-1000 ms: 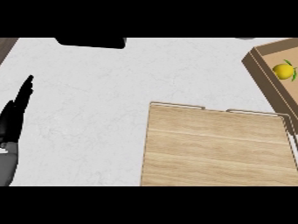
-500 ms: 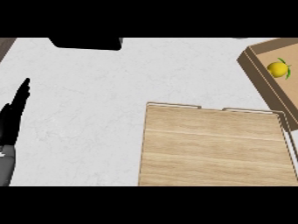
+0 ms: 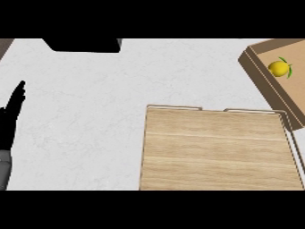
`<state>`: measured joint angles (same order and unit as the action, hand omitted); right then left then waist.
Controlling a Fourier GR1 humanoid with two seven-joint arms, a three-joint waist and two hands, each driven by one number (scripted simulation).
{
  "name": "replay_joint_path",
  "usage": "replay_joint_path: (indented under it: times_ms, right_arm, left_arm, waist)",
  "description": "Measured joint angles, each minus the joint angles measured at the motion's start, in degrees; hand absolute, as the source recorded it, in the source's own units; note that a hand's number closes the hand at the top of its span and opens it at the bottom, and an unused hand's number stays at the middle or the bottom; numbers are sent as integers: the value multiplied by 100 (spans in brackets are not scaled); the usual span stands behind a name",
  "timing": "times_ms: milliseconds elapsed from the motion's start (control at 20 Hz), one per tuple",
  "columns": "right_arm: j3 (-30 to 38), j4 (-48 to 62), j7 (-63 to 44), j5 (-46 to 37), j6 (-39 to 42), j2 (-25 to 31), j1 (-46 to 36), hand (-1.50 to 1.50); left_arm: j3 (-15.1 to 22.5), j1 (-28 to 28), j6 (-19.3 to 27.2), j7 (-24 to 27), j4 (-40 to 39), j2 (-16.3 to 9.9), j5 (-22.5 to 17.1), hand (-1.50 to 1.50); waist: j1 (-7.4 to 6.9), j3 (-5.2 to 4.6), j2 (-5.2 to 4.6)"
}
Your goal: Pick the lemon from the tray and place it in the cardboard box
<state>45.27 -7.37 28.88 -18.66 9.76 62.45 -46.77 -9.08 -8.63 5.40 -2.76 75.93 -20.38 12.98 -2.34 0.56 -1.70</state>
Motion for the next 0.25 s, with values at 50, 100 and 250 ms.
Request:
replay_joint_path:
  times_ms: [50, 100, 250]
  right_arm:
    - [36, 8, 96, 31, 58, 47, 136, -150]
    - [56, 16, 129, 50, 177, 130, 227, -150]
    - [55, 25, 248, 48, 497, 324, 522, -150]
  left_arm:
    - [-28, 24, -10, 25, -16, -30, -6, 0]
    - [-44, 28, -39, 28, -20, -35, -37, 0]
    - [-19, 70, 8, 53, -9, 17, -3, 0]
  waist:
    - [11, 1, 3]
    - [16, 3, 6]
    - [31, 5, 16]
